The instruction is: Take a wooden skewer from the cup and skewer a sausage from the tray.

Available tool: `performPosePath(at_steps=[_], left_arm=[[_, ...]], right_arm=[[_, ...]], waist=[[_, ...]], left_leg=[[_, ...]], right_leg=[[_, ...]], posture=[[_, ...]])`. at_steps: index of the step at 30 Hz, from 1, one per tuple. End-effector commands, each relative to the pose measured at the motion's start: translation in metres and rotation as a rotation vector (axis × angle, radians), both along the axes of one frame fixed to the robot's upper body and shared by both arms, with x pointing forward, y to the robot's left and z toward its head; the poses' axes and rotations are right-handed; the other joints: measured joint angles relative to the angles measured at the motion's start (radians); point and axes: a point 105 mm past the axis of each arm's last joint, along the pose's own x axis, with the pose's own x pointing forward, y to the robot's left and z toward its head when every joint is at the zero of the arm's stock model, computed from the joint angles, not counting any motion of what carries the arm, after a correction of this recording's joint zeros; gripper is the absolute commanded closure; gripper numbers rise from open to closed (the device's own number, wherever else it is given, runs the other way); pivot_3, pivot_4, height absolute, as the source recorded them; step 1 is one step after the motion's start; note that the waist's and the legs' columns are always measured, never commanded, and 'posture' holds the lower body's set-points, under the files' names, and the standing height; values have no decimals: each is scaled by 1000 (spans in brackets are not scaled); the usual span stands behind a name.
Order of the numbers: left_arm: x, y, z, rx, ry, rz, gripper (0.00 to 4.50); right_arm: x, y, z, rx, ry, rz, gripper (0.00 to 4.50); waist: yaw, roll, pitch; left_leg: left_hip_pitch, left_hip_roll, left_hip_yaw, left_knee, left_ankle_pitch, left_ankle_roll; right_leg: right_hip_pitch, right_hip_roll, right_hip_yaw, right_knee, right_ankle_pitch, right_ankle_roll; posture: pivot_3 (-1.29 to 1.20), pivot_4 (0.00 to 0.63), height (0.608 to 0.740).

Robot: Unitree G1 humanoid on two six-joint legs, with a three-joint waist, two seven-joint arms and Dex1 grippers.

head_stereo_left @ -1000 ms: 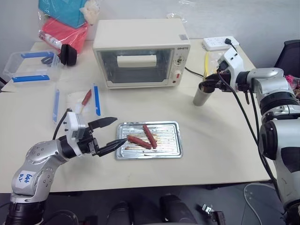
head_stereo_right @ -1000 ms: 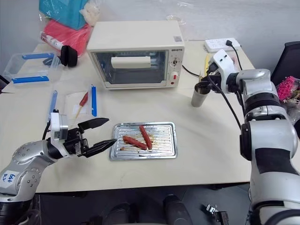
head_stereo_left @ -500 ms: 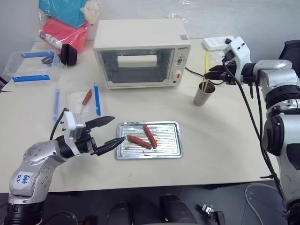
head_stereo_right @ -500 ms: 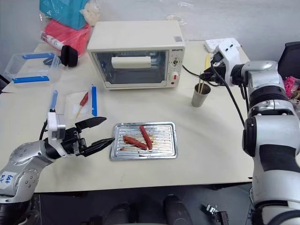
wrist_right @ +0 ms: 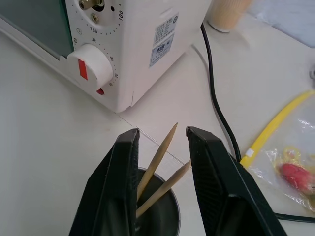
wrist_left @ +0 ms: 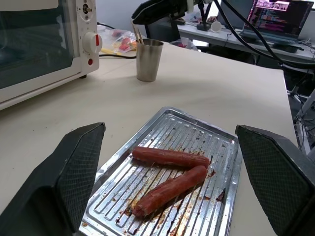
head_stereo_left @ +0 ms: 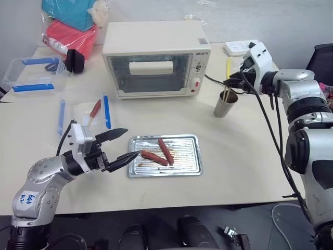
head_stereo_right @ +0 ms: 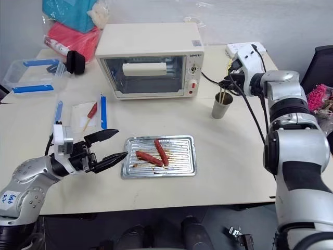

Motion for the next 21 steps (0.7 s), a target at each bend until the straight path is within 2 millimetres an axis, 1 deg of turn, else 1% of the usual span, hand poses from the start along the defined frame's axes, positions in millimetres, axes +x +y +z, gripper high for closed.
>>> performPosePath(at_steps=[1, 4, 8, 11, 13, 14, 17, 19, 21], left_arm=[[-1, -5, 9, -2, -46, -17, 0], [-1, -4, 9, -4, -49, -15, 0], [-1, -4, 10, -5, -51, -10, 0], [-2, -2, 10, -6, -51, -2, 0], [-2, -2, 10, -7, -51, 3, 0], [-2, -1, 10, -7, -51, 6, 0], [-2, -1, 10, -8, -52, 10, 0], [-1, -1, 10, -9, -53, 10, 0], [0, -1, 10, -15, -54, 12, 0]], right_arm=[[5, -4, 11, -17, -51, -72, 2945], [7, -1, 9, -12, -54, -88, 2945], [7, 8, 7, 4, -40, -53, 2945], [6, 12, 4, 1, -15, -22, 3527], [5, 13, 2, 0, -3, -15, 4199], [5, 13, 3, 0, -3, -10, 4465], [4, 12, 8, 14, -10, -3, 4465], [3, 12, 15, 32, -21, 5, 4465], [0, 11, 28, 72, -31, 14, 4465]], waist=[[1, 0, 0], [0, 0, 0], [0, 0, 0], [0, 0, 0], [-1, 0, 0], [0, 0, 0], [0, 0, 0], [0, 0, 0], [0, 0, 0]], left_leg=[[0, 0, 0, 0, 0, 0], [0, 0, 0, 0, 0, 0], [0, 0, 0, 0, 0, 0], [0, 0, 0, 0, 0, 0], [0, 0, 0, 0, 0, 0], [0, 0, 0, 0, 0, 0], [0, 0, 0, 0, 0, 0], [0, 0, 0, 0, 0, 0], [0, 0, 0, 0, 0, 0]], right_leg=[[0, 0, 0, 0, 0, 0], [0, 0, 0, 0, 0, 0], [0, 0, 0, 1, 0, 0], [0, 0, -1, 1, 0, 0], [0, 0, -1, 1, 0, 0], [0, 0, -1, 1, 0, 0], [0, 0, -1, 1, 0, 0], [0, 0, -1, 1, 0, 0], [0, 0, -1, 1, 0, 0]], posture=[[0, 150, 740], [0, 150, 740], [0, 150, 740], [0, 150, 740], [0, 150, 740], [0, 150, 740], [0, 150, 740], [0, 150, 740], [0, 150, 740]])
